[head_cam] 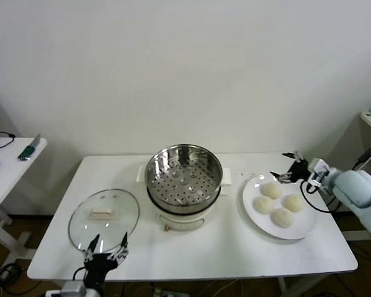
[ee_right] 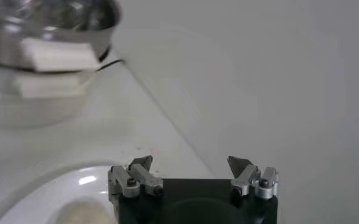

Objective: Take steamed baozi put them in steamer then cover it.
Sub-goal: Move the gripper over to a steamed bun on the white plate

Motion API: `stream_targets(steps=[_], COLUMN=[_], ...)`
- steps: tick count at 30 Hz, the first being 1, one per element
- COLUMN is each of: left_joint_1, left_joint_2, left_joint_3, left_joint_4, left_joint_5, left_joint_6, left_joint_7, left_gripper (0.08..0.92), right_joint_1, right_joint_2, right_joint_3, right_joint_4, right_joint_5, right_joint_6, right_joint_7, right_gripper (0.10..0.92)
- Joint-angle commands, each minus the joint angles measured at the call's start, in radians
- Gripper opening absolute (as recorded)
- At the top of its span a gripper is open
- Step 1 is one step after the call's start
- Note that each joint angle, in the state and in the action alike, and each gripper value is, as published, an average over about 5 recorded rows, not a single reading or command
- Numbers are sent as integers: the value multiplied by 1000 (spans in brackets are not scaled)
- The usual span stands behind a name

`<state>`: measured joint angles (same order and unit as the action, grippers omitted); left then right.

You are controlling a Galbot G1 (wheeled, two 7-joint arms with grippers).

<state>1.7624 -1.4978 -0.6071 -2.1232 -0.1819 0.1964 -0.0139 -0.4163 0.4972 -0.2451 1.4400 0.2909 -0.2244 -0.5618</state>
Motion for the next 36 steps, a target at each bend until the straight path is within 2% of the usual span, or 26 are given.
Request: stream_targets(steps=[1, 9, 22, 36], left_joint_1=[2, 1, 4, 11], left_joint_2=[-4, -10, -17, -21], left_joint_3=[0, -2, -12, -20], left_joint_4=[7, 20, 28, 35], left_joint_5=[5, 7, 8, 8], left_joint_6=[-4, -10, -19, -26], left_joint_7=[0, -1, -1, -1], left_gripper=[823, 823, 823, 823], right_joint_1=[750, 839, 727, 579], right_joint_2=[-31, 146, 400, 497], right_joint_3=[-832, -999, -953, -803], right_joint_4=[-262, -438, -699, -891], right_joint_5=[-125, -143, -185, -266], right_joint_6=[160, 223, 248, 273], right_joint_7=[-429, -522, -533, -531], right_gripper=[823, 823, 823, 823])
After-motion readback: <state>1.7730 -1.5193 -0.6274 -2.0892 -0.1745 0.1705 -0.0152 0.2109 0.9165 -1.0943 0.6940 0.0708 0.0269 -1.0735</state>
